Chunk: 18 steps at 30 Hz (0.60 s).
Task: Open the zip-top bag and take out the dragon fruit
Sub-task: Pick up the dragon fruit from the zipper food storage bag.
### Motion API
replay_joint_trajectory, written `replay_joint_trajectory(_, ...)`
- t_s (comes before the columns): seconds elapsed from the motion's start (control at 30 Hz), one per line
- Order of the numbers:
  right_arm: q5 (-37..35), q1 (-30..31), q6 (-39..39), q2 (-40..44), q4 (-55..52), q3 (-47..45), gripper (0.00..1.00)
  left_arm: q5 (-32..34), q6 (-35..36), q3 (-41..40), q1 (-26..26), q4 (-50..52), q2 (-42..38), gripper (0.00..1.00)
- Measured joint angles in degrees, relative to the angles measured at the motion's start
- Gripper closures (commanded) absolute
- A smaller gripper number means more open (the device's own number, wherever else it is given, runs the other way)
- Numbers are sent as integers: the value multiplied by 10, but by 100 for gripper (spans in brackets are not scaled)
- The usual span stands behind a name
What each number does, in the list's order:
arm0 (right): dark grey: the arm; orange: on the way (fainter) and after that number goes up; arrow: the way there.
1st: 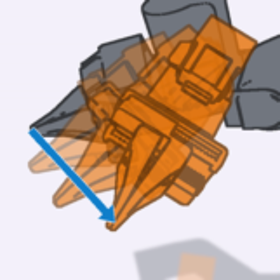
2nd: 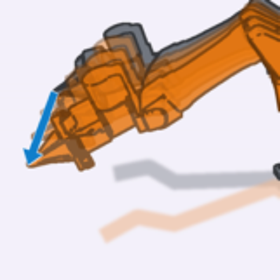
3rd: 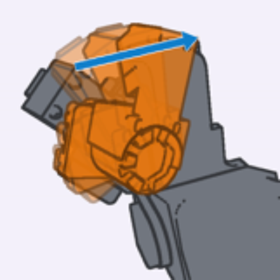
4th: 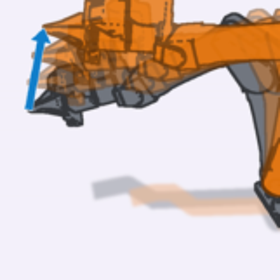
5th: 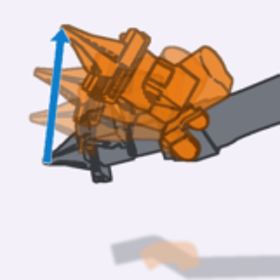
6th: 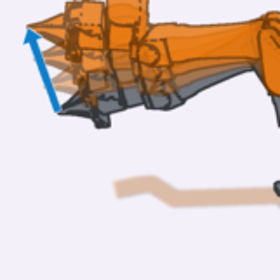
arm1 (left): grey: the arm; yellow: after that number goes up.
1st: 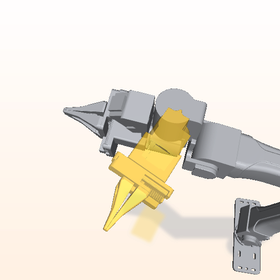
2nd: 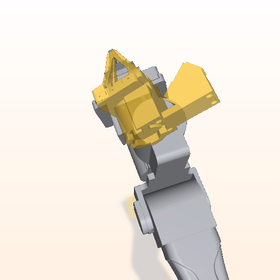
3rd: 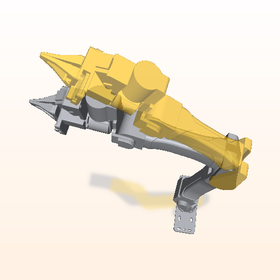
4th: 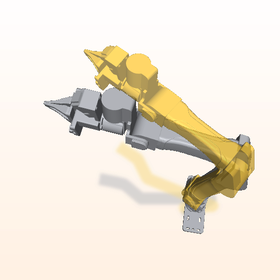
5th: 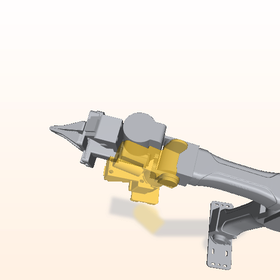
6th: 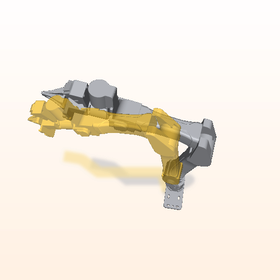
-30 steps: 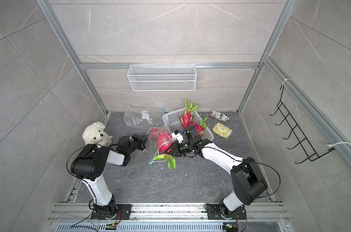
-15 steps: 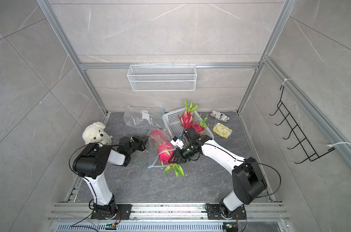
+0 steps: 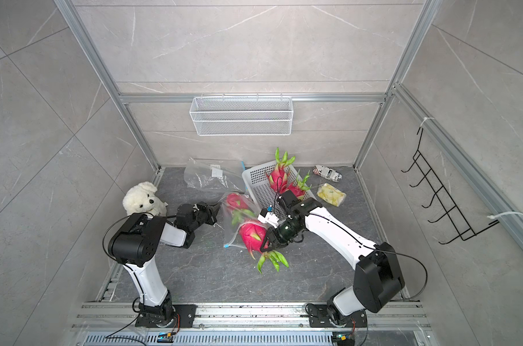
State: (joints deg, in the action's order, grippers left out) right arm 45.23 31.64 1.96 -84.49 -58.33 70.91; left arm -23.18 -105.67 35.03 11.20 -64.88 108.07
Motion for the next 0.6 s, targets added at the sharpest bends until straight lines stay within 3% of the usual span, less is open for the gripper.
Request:
replay_joint_trajectory(0.4,-90,-8,-17,47,-56,36,92,12,-7,-14,-57,-3,-11,100)
replay_joint_trajectory(0.6,-143,-15,-15,47,-55,42,91,7,5,-27,-104,22,-71,100)
